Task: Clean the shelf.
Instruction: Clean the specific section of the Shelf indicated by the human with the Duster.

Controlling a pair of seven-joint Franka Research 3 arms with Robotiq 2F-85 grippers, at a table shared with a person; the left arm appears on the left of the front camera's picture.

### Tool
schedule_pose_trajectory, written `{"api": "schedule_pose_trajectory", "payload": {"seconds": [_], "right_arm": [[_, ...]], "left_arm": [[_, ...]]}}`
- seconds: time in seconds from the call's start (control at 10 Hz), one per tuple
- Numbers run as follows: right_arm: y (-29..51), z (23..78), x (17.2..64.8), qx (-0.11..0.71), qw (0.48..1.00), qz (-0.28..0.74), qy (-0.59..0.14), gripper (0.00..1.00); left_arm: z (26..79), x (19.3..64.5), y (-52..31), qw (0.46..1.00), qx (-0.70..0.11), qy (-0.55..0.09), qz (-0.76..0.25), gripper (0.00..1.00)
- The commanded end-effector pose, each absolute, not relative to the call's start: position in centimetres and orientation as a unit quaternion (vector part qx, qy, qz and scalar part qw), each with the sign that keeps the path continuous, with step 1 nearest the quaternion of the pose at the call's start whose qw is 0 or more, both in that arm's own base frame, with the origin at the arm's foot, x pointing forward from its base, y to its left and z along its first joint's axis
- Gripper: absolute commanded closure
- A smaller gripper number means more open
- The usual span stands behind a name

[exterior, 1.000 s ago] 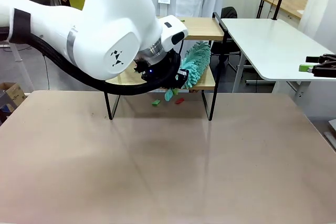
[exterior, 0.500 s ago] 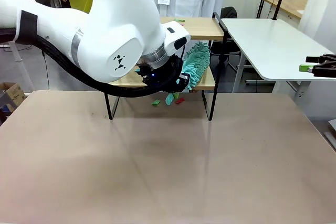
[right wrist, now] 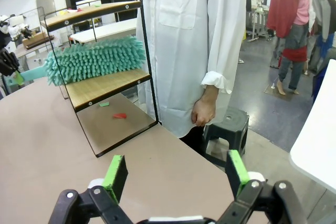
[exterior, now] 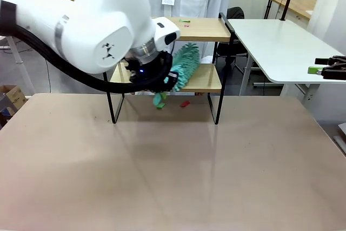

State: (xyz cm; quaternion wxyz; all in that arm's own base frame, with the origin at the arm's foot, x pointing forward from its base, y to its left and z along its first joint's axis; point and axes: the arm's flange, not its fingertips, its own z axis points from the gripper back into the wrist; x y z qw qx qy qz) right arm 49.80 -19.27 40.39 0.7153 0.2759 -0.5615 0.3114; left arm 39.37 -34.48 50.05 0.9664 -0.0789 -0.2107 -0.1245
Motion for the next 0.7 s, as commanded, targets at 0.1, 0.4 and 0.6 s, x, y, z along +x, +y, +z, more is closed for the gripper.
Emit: {"api": "schedule_pose_trajectory", "payload": {"seconds": [0.1, 0.4, 0.6], "right_arm": [[-19.3, 40.7, 49.7, 0.273, 0.716, 0.313, -0.561, 0.00], [-19.3, 40.7, 49.7, 0.273, 0.716, 0.313, -0.561, 0.00], [-19.3, 40.7, 49.7, 0.273, 0.716, 0.313, -0.561, 0.00]], "left_arm": [[50.6, 37.5, -30.1, 0.978, -0.018, -0.198, -0.060, 0.87], [50.4, 36.1, -25.8, 0.982, 0.022, -0.189, -0.012, 0.87], [51.4, 34.7, -24.4, 0.974, 0.087, -0.207, 0.019, 0.87]]}}
